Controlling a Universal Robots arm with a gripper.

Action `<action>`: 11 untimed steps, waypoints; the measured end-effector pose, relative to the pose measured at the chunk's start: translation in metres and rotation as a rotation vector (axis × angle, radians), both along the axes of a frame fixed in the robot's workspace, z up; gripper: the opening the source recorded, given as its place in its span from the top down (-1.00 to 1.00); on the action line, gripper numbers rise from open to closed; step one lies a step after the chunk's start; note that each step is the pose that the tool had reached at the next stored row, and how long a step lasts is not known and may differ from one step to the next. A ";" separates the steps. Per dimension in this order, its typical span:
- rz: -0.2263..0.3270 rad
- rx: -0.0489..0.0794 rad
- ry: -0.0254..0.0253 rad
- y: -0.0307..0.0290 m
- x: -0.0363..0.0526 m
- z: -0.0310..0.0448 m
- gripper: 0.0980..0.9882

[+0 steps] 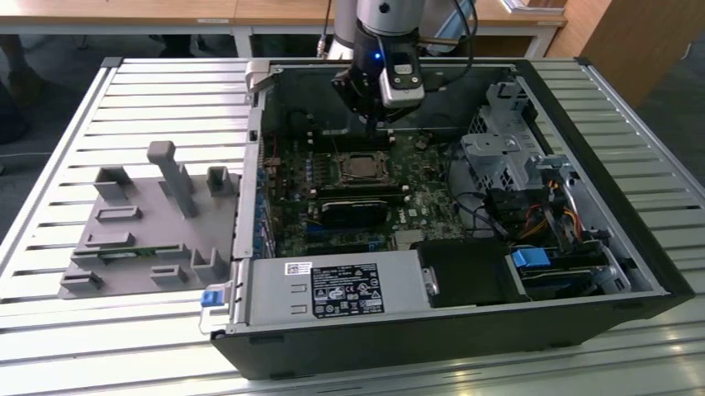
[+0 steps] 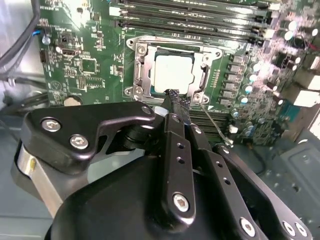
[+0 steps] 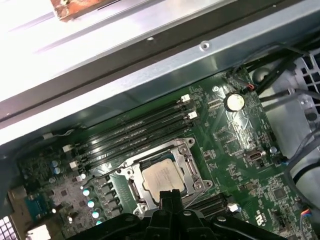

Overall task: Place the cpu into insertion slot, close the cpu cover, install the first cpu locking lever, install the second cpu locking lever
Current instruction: 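Install the first cpu locking lever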

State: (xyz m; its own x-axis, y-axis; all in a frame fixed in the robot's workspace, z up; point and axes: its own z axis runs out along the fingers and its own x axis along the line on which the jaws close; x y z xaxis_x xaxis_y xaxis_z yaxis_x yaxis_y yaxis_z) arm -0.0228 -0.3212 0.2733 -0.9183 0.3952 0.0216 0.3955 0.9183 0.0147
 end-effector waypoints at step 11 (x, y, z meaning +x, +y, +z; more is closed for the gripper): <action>0.121 0.000 0.0000 0.0000 0.0003 -0.0004 0.98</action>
State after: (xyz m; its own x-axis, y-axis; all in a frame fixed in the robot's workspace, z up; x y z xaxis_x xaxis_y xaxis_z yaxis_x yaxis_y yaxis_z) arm -0.0225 -0.3212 0.2729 -0.9594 0.2812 0.0216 0.2815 0.9594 0.0147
